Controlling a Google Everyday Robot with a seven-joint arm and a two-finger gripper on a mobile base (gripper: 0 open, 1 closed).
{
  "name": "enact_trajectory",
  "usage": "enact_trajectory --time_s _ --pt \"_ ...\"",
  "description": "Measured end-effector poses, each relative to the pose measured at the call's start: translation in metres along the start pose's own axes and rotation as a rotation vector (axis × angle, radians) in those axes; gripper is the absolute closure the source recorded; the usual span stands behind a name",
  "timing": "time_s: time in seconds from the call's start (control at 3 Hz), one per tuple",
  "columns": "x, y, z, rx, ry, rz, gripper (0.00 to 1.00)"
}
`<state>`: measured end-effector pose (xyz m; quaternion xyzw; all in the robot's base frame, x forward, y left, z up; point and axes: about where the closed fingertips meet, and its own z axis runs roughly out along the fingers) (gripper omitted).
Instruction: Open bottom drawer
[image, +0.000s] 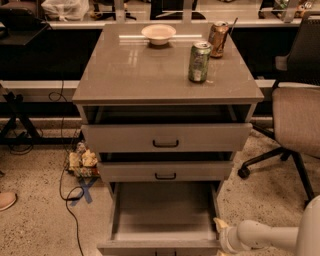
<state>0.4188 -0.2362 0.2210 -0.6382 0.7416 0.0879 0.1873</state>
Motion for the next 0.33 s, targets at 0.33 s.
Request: enact_trajectory --time_s 0.33 --pt "-0.003 -0.0315 -0.0769 0.133 0.017 -0.01 0.0"
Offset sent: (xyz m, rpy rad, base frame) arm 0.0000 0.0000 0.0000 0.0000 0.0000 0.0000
